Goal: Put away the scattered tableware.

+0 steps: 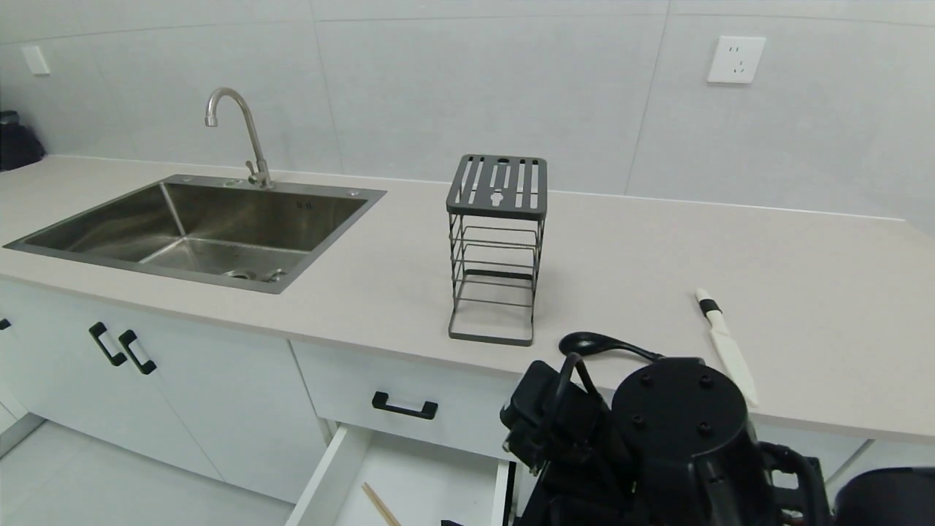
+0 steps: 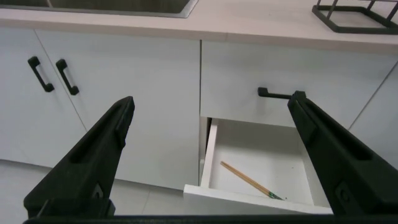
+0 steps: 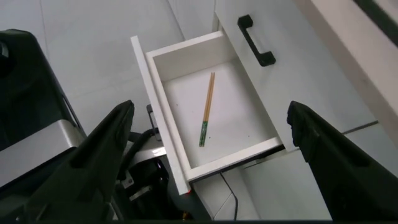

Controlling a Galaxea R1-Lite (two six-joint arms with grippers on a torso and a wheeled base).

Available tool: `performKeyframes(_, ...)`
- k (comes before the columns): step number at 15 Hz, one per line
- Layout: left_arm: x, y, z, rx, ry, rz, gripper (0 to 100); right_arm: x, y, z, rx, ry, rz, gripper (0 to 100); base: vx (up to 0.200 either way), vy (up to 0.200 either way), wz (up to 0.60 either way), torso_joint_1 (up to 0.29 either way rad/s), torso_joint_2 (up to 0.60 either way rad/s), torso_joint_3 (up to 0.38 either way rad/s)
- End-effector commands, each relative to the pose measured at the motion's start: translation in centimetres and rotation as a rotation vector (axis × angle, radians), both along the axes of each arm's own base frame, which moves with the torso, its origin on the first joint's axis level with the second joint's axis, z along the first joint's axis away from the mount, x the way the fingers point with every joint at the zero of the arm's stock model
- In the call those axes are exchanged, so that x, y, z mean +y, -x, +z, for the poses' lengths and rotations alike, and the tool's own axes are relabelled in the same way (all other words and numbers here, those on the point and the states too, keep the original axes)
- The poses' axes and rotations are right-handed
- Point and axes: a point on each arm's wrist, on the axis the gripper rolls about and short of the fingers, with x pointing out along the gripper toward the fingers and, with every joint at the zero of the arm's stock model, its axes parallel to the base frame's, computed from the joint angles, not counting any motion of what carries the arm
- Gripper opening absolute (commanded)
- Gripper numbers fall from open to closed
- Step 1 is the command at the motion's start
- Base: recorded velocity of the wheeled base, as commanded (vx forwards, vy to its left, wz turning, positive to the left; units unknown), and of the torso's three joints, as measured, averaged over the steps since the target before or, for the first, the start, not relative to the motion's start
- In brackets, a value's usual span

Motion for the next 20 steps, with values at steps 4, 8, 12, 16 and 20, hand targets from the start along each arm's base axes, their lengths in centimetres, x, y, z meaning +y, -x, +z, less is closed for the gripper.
performKeyframes(4, 0.0, 0.0, 0.0, 0.001, 0.0, 0.0, 100, -4.5, -0.1, 2.9, 0.046, 0.066, -0.088, 100, 0.0, 0.0, 0.0, 0.279, -0.53, -0.253)
performKeyframes(8, 0.0, 0.0, 0.0, 0.001, 0.0, 0.0, 100, -7.2, -1.5, 2.6, 0.157, 0.143, -0.149, 100, 0.0, 0.0, 0.0, 0.284, -0.56, -0.273)
performKeyframes(12, 0.0, 0.0, 0.0, 0.001, 0.0, 0.0, 100, -7.2, -2.9, 1.3, 0.086, 0.253, -0.039, 100, 0.0, 0.0, 0.0, 0.155, -0.29, -0.14)
performKeyframes(16, 0.0, 0.0, 0.0, 0.001, 0.0, 0.0, 100, -7.2, -3.4, 0.4, 0.126, 0.261, -0.027, 100, 0.0, 0.0, 0.0, 0.0, 0.0, 0.0)
performKeyframes(20, 0.0, 0.0, 0.0, 0.001, 0.0, 0.0, 100, -7.7, -3.4, 0.2, 0.178, 0.236, -0.084, 100, 0.0, 0.0, 0.0, 0.0, 0.0, 0.0)
